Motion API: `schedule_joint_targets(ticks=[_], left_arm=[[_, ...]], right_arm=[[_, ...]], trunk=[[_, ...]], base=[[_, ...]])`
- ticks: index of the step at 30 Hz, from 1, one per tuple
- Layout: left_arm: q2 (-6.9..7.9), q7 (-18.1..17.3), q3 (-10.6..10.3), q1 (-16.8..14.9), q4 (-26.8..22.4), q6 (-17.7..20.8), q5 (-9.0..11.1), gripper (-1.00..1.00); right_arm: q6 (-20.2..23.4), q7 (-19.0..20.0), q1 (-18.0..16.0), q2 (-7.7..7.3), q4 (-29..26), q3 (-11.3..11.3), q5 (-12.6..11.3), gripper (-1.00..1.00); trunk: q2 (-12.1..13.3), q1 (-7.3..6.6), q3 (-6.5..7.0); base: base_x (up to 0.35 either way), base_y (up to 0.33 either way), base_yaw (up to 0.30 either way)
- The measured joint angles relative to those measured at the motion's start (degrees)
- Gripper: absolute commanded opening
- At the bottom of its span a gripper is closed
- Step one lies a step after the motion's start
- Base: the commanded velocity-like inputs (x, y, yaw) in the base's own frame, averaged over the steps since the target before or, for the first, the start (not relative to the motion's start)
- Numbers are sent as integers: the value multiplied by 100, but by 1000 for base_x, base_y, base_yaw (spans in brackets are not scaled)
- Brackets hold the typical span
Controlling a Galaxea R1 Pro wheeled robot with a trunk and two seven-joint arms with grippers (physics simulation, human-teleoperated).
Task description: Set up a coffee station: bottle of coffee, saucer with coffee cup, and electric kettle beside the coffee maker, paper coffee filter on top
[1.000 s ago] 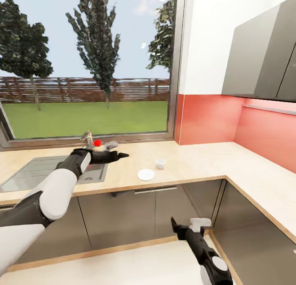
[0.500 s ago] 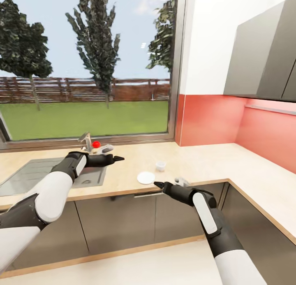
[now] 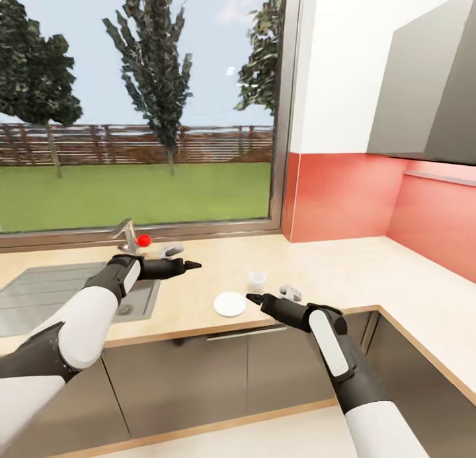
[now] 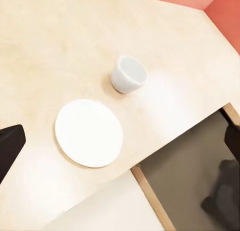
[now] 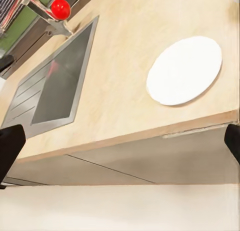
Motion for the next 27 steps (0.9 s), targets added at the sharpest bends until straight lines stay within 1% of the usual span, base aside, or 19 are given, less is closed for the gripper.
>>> schedule_joint_targets(ticks=[2, 4, 6, 8, 11, 12, 13, 14, 17, 22, 25, 27], left_arm=[[-5, 0, 2, 39, -2, -8, 9, 100], [-19, -4, 40, 146, 26, -16, 18, 100], [-21, -5, 148, 233, 13, -23, 71, 100], [-22, 0, 296, 314, 30, -36, 220, 100], [-22, -1, 314, 321, 36, -38, 238, 100], [-22, -1, 317, 322, 40, -38, 241, 100], [-22, -1, 318, 322, 42, -38, 242, 100], [-22, -1, 319, 322, 45, -38, 243, 100], [-21, -1, 318, 355, 51, -39, 242, 100], [-10, -1, 326, 485, 18, -39, 251, 100], [21, 0, 324, 543, -2, -39, 306, 100], [46, 0, 322, 564, -6, -39, 318, 100]], right_arm=[[0, 1, 0, 7, 1, 3, -1, 100], [6, -2, 0, 7, 15, -3, 14, 100], [16, -2, 0, 7, 13, -4, 15, 100], [33, 6, 0, -3, 8, -4, -10, 100], [76, 24, 0, -2, 3, -4, -19, 100], [212, 90, 0, -3, 2, -4, -29, 100], [350, 192, 0, -3, 3, -7, -34, 100], [540, 408, 0, -7, 6, -13, -36, 100], [735, 736, 0, -16, 8, -20, -5, 100], [783, 823, 0, -15, 9, -2, 5, 100], [791, 830, 0, -6, 9, 4, -13, 100], [797, 830, 0, 7, 9, 4, -24, 100]], trunk=[[0, 0, 0], [0, 1, 0], [1, 2, 0], [2, 1, 1], [0, 1, 0], [0, 1, 0], [0, 1, 0], [0, 0, 0], [0, 0, 0], [0, 1, 0], [0, 2, 0], [1, 3, -4]], base=[[230, -197, 0], [153, -243, 0], [123, -258, 0], [141, -264, 0], [188, -264, 0], [219, -259, 0], [230, -251, 0], [233, -249, 0], [240, -243, 0], [235, -210, 0], [84, -53, 22], [20, -12, 164]])
